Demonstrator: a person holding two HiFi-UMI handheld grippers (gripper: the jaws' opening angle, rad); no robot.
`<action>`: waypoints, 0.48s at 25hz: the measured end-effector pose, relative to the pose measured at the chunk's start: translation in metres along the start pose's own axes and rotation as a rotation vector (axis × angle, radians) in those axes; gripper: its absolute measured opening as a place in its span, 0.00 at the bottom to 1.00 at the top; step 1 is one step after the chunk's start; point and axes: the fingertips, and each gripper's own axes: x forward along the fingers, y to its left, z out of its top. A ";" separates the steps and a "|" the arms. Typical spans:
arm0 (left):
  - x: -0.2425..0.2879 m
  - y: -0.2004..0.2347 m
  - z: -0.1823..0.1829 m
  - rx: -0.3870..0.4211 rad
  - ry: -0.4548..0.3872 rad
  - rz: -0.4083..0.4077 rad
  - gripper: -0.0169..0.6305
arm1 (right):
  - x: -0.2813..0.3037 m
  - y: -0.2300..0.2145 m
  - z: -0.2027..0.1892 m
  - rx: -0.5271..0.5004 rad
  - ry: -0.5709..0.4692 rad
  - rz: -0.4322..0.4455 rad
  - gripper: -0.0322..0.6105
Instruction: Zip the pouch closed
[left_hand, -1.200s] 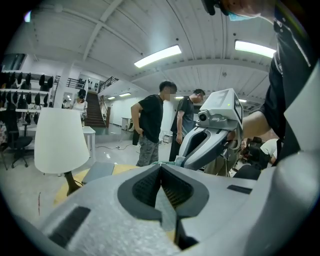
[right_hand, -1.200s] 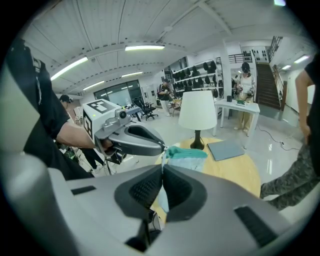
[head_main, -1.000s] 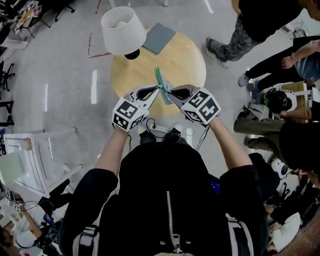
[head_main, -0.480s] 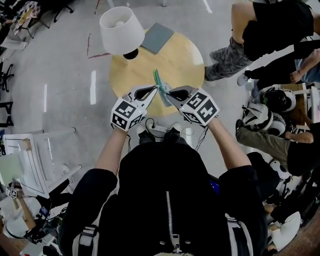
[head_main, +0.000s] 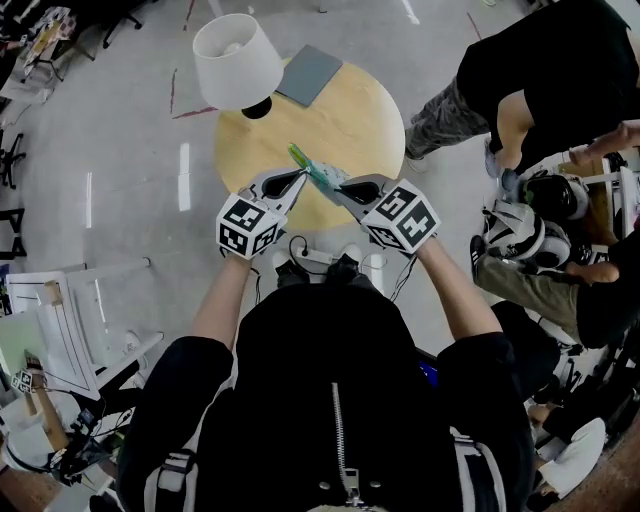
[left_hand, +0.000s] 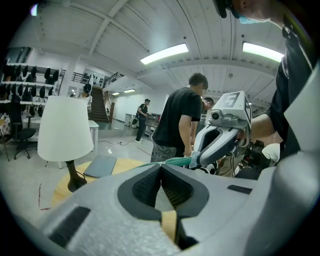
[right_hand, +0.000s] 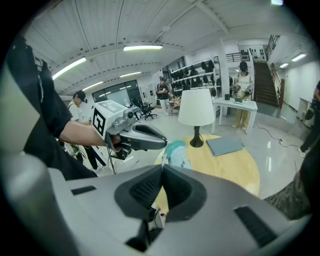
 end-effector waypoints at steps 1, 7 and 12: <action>0.000 0.000 0.000 0.005 0.005 0.000 0.03 | -0.002 0.000 -0.001 0.003 -0.001 -0.001 0.06; -0.006 0.020 -0.008 -0.028 0.020 0.054 0.04 | -0.011 -0.001 -0.011 0.008 0.004 -0.006 0.06; -0.012 0.029 -0.013 -0.011 0.042 0.052 0.04 | -0.015 -0.003 -0.016 0.018 0.005 -0.005 0.06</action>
